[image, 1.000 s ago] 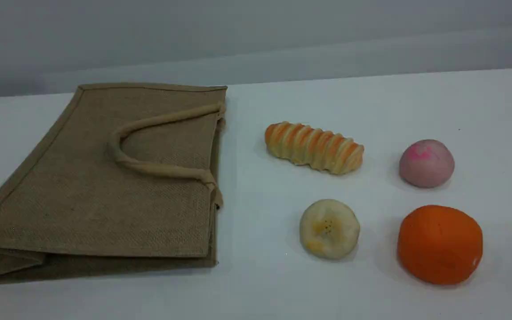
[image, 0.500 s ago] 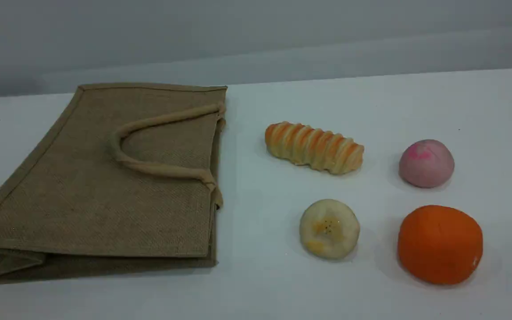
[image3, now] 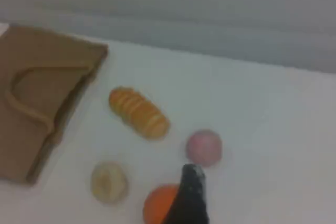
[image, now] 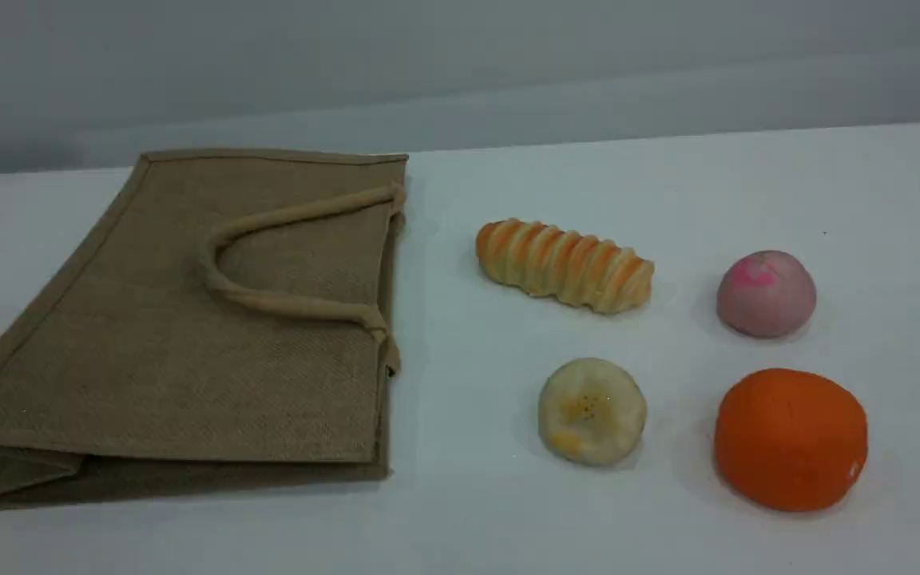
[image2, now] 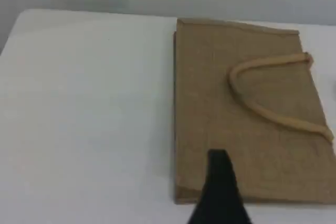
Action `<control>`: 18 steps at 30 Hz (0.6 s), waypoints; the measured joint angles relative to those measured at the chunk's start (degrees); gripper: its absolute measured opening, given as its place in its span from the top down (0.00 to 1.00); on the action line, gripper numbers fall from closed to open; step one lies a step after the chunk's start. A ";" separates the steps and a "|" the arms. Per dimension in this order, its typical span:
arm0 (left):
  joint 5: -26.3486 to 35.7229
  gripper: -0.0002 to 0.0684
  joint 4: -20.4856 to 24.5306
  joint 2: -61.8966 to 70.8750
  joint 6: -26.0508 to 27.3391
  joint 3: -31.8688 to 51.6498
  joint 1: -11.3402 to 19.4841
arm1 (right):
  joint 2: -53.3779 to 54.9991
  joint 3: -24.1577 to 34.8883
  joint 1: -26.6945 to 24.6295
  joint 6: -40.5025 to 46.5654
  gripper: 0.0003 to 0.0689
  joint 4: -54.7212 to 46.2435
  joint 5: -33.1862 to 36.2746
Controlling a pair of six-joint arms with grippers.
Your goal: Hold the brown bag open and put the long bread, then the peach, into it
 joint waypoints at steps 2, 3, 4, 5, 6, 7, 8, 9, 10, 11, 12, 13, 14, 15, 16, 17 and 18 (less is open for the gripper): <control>-0.19 0.30 0.00 4.79 0.00 -2.96 0.00 | 4.40 -3.05 0.00 0.00 0.15 -0.83 -1.32; -0.19 0.30 0.00 7.40 0.00 -4.41 0.00 | 6.78 -4.79 0.00 0.00 0.15 -0.89 -2.35; -0.36 0.30 0.00 10.03 0.00 -5.76 0.00 | 8.75 -6.53 0.00 0.00 0.15 -0.89 -2.90; -0.47 0.30 0.00 12.60 0.00 -6.80 0.00 | 11.07 -8.28 0.00 0.00 0.15 -0.47 -2.78; -0.56 0.30 0.00 14.72 0.00 -7.96 0.00 | 13.30 -9.64 0.00 0.11 0.15 -0.05 -2.37; -0.66 0.30 0.00 17.22 0.00 -9.04 0.00 | 15.46 -11.20 0.00 0.18 0.15 0.25 -2.36; -0.91 0.30 0.00 19.67 0.00 -9.84 0.00 | 17.21 -12.67 0.00 0.24 0.15 0.37 -2.57; -1.12 0.30 0.00 22.07 0.00 -10.74 0.00 | 19.21 -14.02 0.00 0.24 0.15 0.29 -2.73; -1.69 0.30 0.32 24.02 0.00 -11.62 0.00 | 21.14 -15.05 0.00 0.24 0.15 0.24 -2.87; -2.47 0.30 1.18 26.35 0.00 -12.45 0.00 | 22.71 -16.22 0.00 0.24 0.15 0.18 -2.87; -3.00 0.30 1.84 28.58 0.00 -13.15 0.00 | 24.53 -17.26 0.00 0.19 0.15 0.12 -2.87; -3.18 0.30 1.96 30.40 0.00 -13.95 0.00 | 26.25 -18.03 0.00 0.19 0.15 0.12 -2.87; -3.12 0.30 1.74 32.49 0.00 -14.77 0.00 | 27.95 -18.79 0.00 0.19 0.15 0.24 -2.93; -3.12 0.30 1.53 34.50 0.00 -15.57 0.00 | 29.31 -19.37 0.00 0.19 0.15 0.24 -3.12; -3.12 0.30 1.48 36.44 0.00 -16.25 0.00 | 30.88 -19.71 0.00 0.19 0.15 0.24 -3.48; -3.18 0.30 1.48 38.01 -0.13 -17.07 0.00 | 32.37 -19.71 0.00 0.19 0.15 0.24 -4.39; -3.28 0.30 1.48 39.80 -0.55 -17.87 0.00 | 33.59 -19.85 0.00 0.19 0.15 0.24 -5.11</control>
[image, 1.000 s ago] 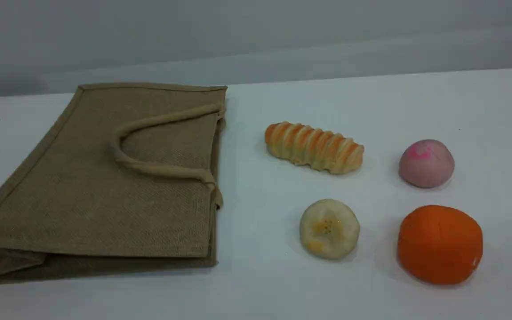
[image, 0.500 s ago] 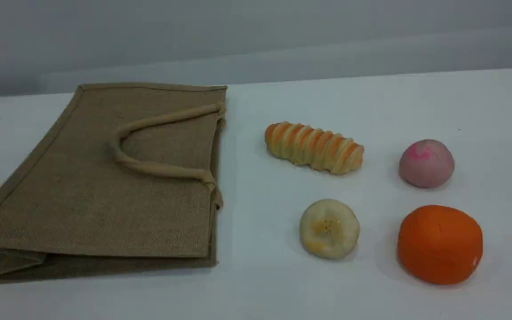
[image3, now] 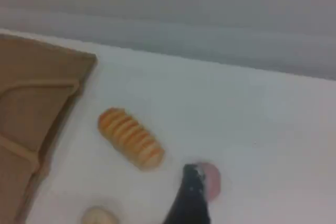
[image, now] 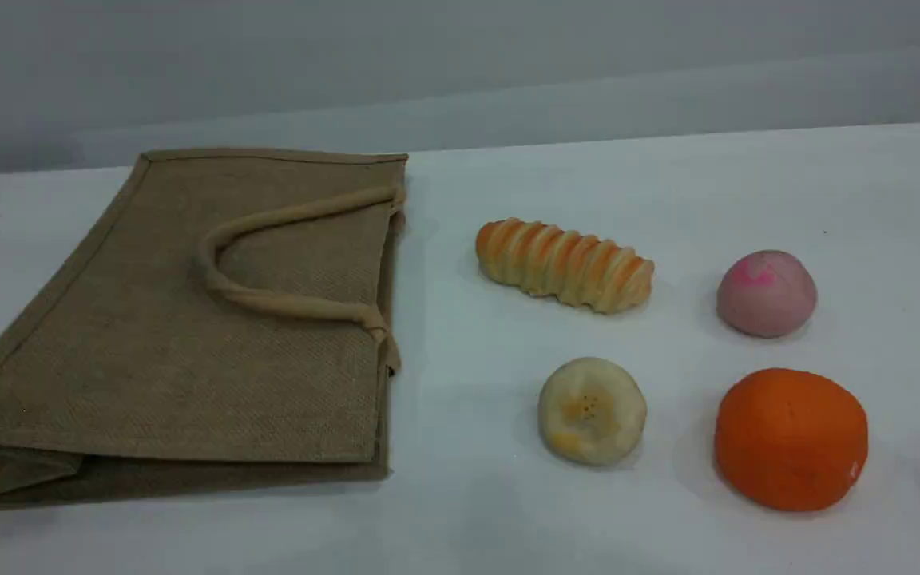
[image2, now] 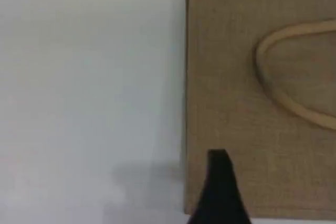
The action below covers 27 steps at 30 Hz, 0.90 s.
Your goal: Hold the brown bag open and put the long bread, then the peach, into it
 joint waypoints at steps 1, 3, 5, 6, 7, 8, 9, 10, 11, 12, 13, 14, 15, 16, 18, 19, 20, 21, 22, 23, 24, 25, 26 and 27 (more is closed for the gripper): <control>-0.30 0.30 0.00 1.69 -0.51 -0.65 0.00 | 1.53 -0.18 0.00 0.00 0.15 0.00 -0.40; -0.52 0.30 0.00 4.69 -0.52 -2.31 0.00 | 4.43 -0.52 0.00 -0.16 0.15 -0.01 -0.97; -0.88 0.30 0.00 7.78 -0.52 -3.63 0.00 | 6.95 -0.78 0.00 -0.21 0.15 -0.01 -1.79; -1.42 0.30 0.00 9.02 -0.52 -4.17 0.00 | 8.25 -0.78 0.00 -0.21 0.15 -0.01 -2.45; -2.13 0.30 0.05 10.50 -0.52 -4.54 0.00 | 9.50 -0.78 0.00 -0.21 0.15 -0.05 -2.97; -2.86 0.30 0.05 11.96 -0.57 -4.81 0.00 | 10.48 -0.78 0.00 -0.21 0.15 -0.05 -3.40; -3.27 0.30 0.05 13.51 -0.76 -5.26 0.00 | 11.61 -0.78 0.00 -0.21 0.15 -0.12 -3.81; -3.87 0.30 0.05 14.78 -1.19 -5.67 0.00 | 12.69 -0.78 0.00 -0.21 0.15 -0.12 -4.06; -4.22 0.30 0.05 16.34 -1.73 -6.09 0.00 | 13.55 -0.78 0.00 -0.21 0.15 -0.12 -4.14; -4.46 0.30 0.05 17.90 -2.04 -6.51 0.00 | 14.52 -0.78 0.00 -0.21 0.15 -0.12 -4.14; -5.11 0.30 0.05 19.20 -2.06 -6.95 0.00 | 15.42 -0.78 0.00 -0.21 0.15 -0.12 -4.28; -5.57 0.30 0.00 20.78 -2.06 -7.40 0.00 | 16.25 -0.78 0.00 -0.21 0.15 -0.12 -4.49; -5.84 0.30 0.00 22.40 -2.18 -7.71 0.00 | 16.91 -0.78 0.00 -0.21 0.15 -0.12 -4.91; -5.85 0.30 0.00 24.02 -2.50 -8.13 0.00 | 17.67 -0.78 0.00 -0.21 0.15 -0.12 -5.21; -6.36 0.30 0.00 27.01 -3.65 -8.99 0.00 | 18.92 -0.78 0.00 -0.21 0.15 -0.12 -5.27; -6.72 0.30 0.00 28.63 -3.85 -9.36 -0.06 | 19.52 -0.78 0.00 -0.28 0.15 -0.12 -5.33; -7.07 0.30 0.00 29.97 -3.85 -9.83 -0.25 | 20.10 -0.78 0.00 -0.28 0.15 -0.12 -5.46; -7.28 0.30 0.00 31.55 -3.85 -10.36 -0.49 | 20.64 -0.78 0.00 -0.28 0.15 -0.12 -5.75; -7.56 0.30 -0.16 33.09 -3.85 -10.92 -0.69 | 21.09 -0.78 0.00 -0.28 0.15 -0.12 -6.01; -7.81 0.30 -0.23 34.57 -3.85 -11.50 -1.08 | 21.57 -0.78 0.00 -0.28 0.15 -0.17 -6.21; -8.01 0.30 -0.23 35.75 -4.45 -12.23 -1.24 | 22.01 -0.78 0.00 -0.28 0.15 -0.17 -6.47; -8.01 0.30 -0.17 37.14 -5.14 -13.01 -1.70 | 22.37 -0.78 0.00 -0.28 0.15 -0.17 -6.52; -8.01 0.30 -0.17 38.49 -5.80 -13.64 -2.12 | 22.82 -0.78 0.00 -0.28 0.15 -0.17 -6.52; -8.14 0.30 -0.17 39.61 -6.29 -14.35 -2.59 | 23.20 -0.78 0.00 -0.36 0.15 -0.17 -6.52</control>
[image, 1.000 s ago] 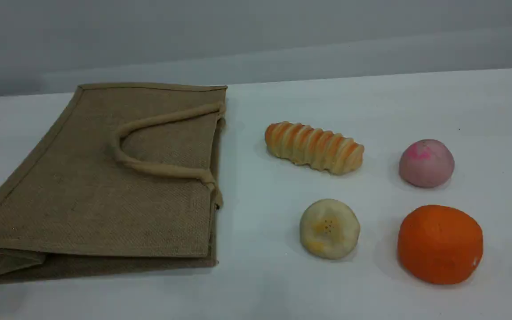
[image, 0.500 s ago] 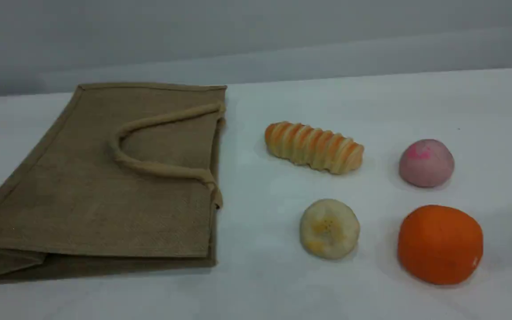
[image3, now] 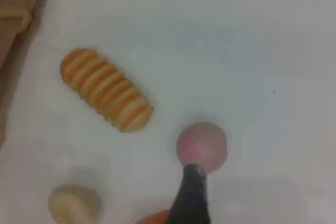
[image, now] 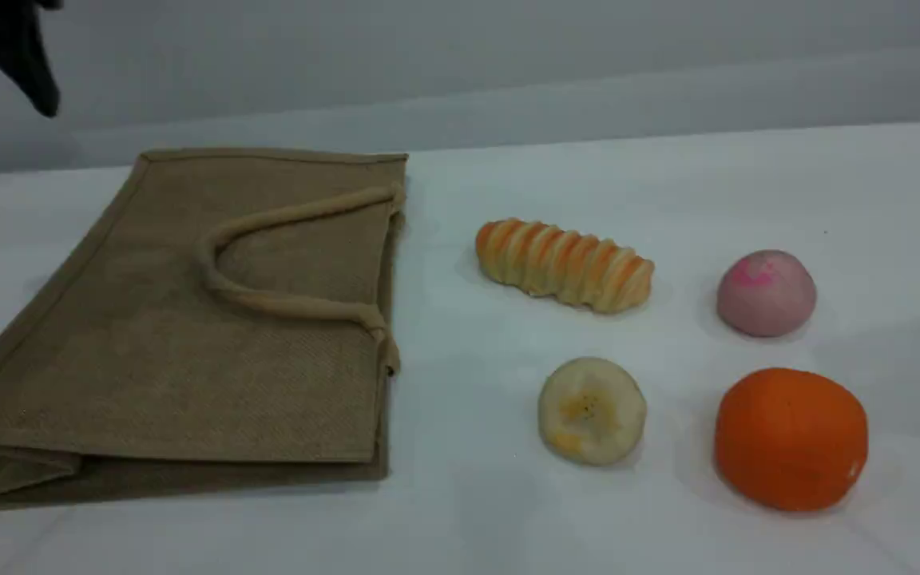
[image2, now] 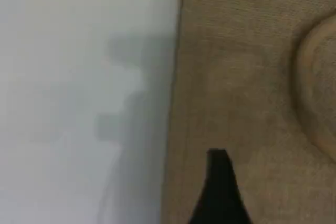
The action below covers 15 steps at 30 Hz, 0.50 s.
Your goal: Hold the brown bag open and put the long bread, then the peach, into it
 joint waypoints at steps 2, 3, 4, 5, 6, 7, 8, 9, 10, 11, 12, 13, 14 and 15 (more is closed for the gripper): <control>-0.37 0.30 0.00 2.57 -1.26 -1.27 -0.89 | 0.44 0.00 0.00 -0.06 0.15 0.00 0.00; -0.52 0.30 0.00 3.79 -1.73 -1.80 -1.41 | 0.57 0.00 0.00 -0.06 0.15 0.00 0.00; -0.73 0.30 0.00 4.80 -2.02 -2.45 -1.86 | 0.71 0.00 0.00 -0.06 0.15 0.00 -0.12; -0.79 0.30 0.00 5.98 -2.42 -3.15 -2.43 | 0.70 0.00 0.00 -0.06 0.15 0.00 -0.17; -0.86 0.30 0.00 7.18 -2.71 -3.72 -2.98 | 0.70 0.00 0.00 -0.06 0.15 0.00 -0.19; -0.92 0.30 0.00 8.35 -2.97 -4.42 -3.52 | 0.70 0.00 0.00 -0.06 0.15 0.00 -0.24; -0.98 0.30 0.00 9.30 -3.03 -5.13 -3.95 | 0.70 0.00 0.00 -0.06 0.15 0.00 -0.30; -1.03 0.30 0.00 10.44 -3.03 -5.75 -4.43 | 0.70 0.00 0.00 -0.06 0.15 0.00 -0.30; -1.03 0.30 0.00 11.51 -3.03 -6.26 -4.86 | 0.70 0.00 0.00 -0.06 0.15 -0.06 -0.30; -1.03 0.30 0.00 12.42 -3.09 -6.86 -4.99 | 0.70 0.00 0.00 -0.06 0.15 -0.06 -0.30; -1.03 0.30 -0.12 13.39 -3.21 -7.31 -5.28 | 0.70 0.00 0.00 -0.13 0.15 -0.06 -0.30; -1.03 0.30 -0.04 14.28 -3.21 -7.46 -5.41 | 0.70 0.00 0.00 -0.19 0.15 -0.06 -0.30; -0.97 0.30 0.00 15.09 -3.25 -7.61 -5.41 | 0.70 0.00 0.00 -0.19 0.15 -0.06 -0.30; -0.97 0.30 0.00 15.73 -3.55 -7.71 -5.41 | 0.70 0.00 0.00 -0.19 0.15 -0.06 -0.30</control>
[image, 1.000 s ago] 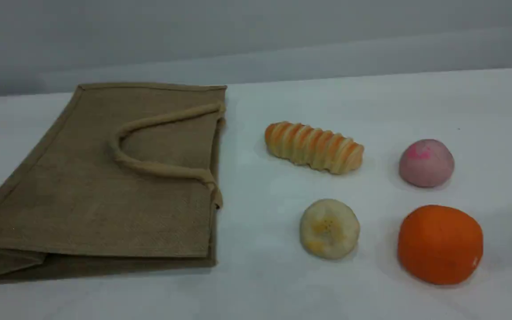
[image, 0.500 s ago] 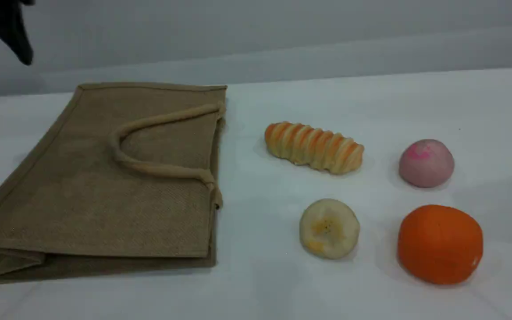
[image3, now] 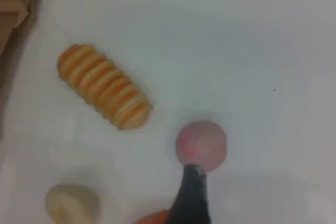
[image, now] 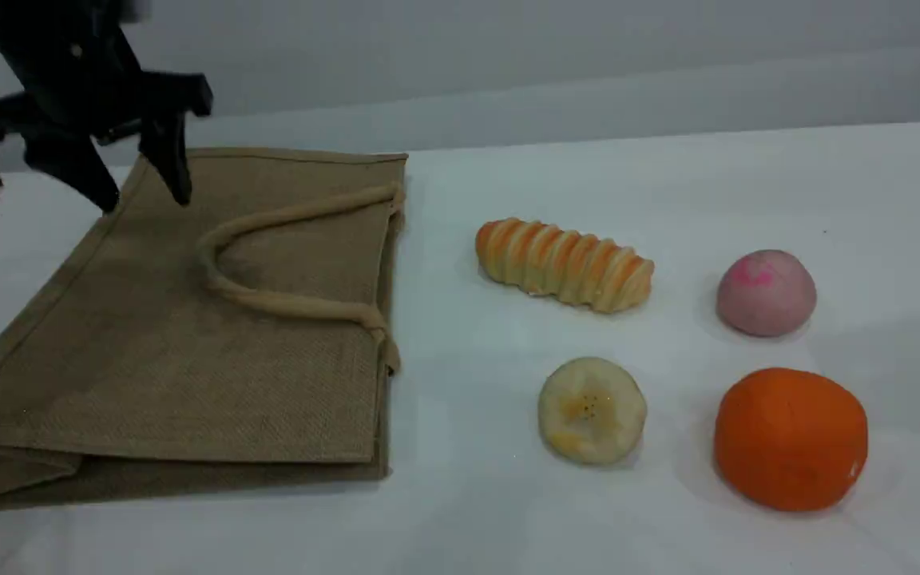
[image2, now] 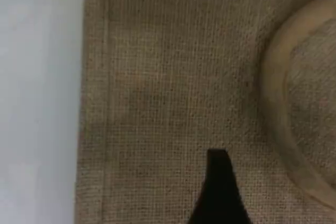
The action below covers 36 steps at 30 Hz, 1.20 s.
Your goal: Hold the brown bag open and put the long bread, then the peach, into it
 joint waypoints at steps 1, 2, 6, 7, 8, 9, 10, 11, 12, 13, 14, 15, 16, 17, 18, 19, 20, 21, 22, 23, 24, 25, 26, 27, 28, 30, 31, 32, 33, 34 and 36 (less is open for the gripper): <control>-0.02 0.30 0.00 0.73 -0.57 -0.26 0.00 | 0.00 0.00 0.00 0.00 0.15 0.00 0.00; -0.12 0.30 0.00 1.39 -0.97 -0.39 0.00 | 0.00 0.00 0.00 0.00 0.15 0.00 0.00; -2.28 0.30 0.00 3.64 -1.17 -0.39 0.00 | 0.00 0.00 0.00 0.00 0.15 0.00 0.00; -2.76 0.30 0.00 4.03 -1.16 -0.39 0.00 | 0.00 0.00 0.00 0.00 0.15 0.00 0.00; -3.35 0.30 0.00 4.42 -1.16 -0.39 0.00 | 0.00 0.00 0.00 0.00 0.15 0.00 0.00; -3.96 0.30 0.00 4.83 -1.16 -0.39 0.00 | 0.00 0.00 0.00 0.00 0.15 0.00 0.00; -4.50 0.30 0.00 5.23 -1.16 -0.39 0.00 | 0.00 0.00 0.00 0.00 0.15 0.00 0.00; -4.72 0.30 0.00 5.56 -1.16 -0.39 0.00 | 0.00 0.00 0.00 0.00 0.15 0.00 0.05; -4.81 0.30 0.00 6.01 -1.16 -0.39 0.00 | 0.00 0.00 0.00 0.05 0.15 0.00 0.05; -4.98 0.30 0.00 6.41 -1.16 -0.39 0.00 | 0.00 0.00 0.00 0.06 0.15 0.00 0.05; -5.40 0.30 0.00 6.75 -1.16 -0.39 0.00 | -0.05 0.00 0.00 0.10 0.15 0.00 0.05; -5.91 0.30 0.00 7.09 -1.16 -0.39 0.00 | -0.05 0.00 0.00 0.10 0.15 0.00 0.05; -6.34 0.30 -0.13 7.30 -1.16 -0.39 0.00 | -0.05 0.00 0.00 0.10 0.15 0.00 0.05; -6.84 0.30 -0.25 7.55 -1.16 -0.39 0.00 | -0.05 0.00 0.00 0.10 0.15 0.00 0.05; -7.22 0.30 -0.25 7.68 -1.16 -0.39 0.00 | -0.05 0.00 0.00 0.10 0.15 0.00 0.05; -7.66 0.30 -0.29 7.84 -1.16 -0.39 0.00 | -0.05 0.00 0.00 0.10 0.15 0.00 0.05; -7.90 0.30 -0.29 7.98 -1.16 -0.39 0.00 | -0.05 0.00 0.00 0.10 0.15 0.05 0.05; -8.19 0.30 -0.32 8.10 -1.16 -0.39 0.00 | -0.05 0.00 0.00 0.10 0.15 0.05 0.05; -8.32 0.30 -0.32 8.22 -1.16 -0.39 0.00 | -0.05 0.00 0.00 0.10 0.15 0.05 0.05; -8.32 0.30 -0.37 8.34 -1.16 -0.39 0.00 | -0.05 0.00 0.00 0.10 0.15 0.05 0.05; -8.32 0.30 -0.37 8.35 -1.16 -0.39 0.00 | -0.05 0.00 0.00 0.10 0.15 0.05 0.05; -8.32 0.30 -0.37 8.35 -1.16 -0.39 0.00 | -0.05 0.00 0.00 0.10 0.15 0.05 0.05; -8.32 0.31 -0.37 8.35 -1.16 -0.39 0.00 | -0.05 0.00 0.00 0.05 0.15 0.05 0.05; -8.32 0.32 -0.37 8.35 -1.16 -0.39 0.00 | -0.05 0.00 0.00 0.05 0.15 0.05 0.05; -8.37 0.33 -0.37 8.35 -1.16 -0.39 0.00 | -0.05 0.00 0.00 0.05 0.15 0.05 0.05; -8.37 0.36 -0.39 8.35 -1.16 -0.39 0.00 | -0.05 0.00 0.00 0.05 0.15 0.05 0.05; -8.37 0.38 -0.45 8.35 -1.16 -0.39 0.00 | -0.05 0.00 0.00 0.05 0.15 0.05 0.05; -8.37 0.41 -0.43 8.35 -1.16 -0.39 0.00 | -0.05 0.00 0.00 0.05 0.15 0.05 0.05; -8.37 0.44 -0.50 8.35 -1.16 -0.39 0.00 | -0.05 0.00 0.00 0.05 0.15 0.05 0.05; -8.37 0.48 -0.50 8.35 -1.16 -0.39 0.00 | -0.05 0.00 0.00 0.05 0.15 0.05 0.05; -8.31 0.53 -0.50 8.35 -1.16 -0.39 0.00 | -0.05 0.00 0.00 0.05 0.15 0.05 0.05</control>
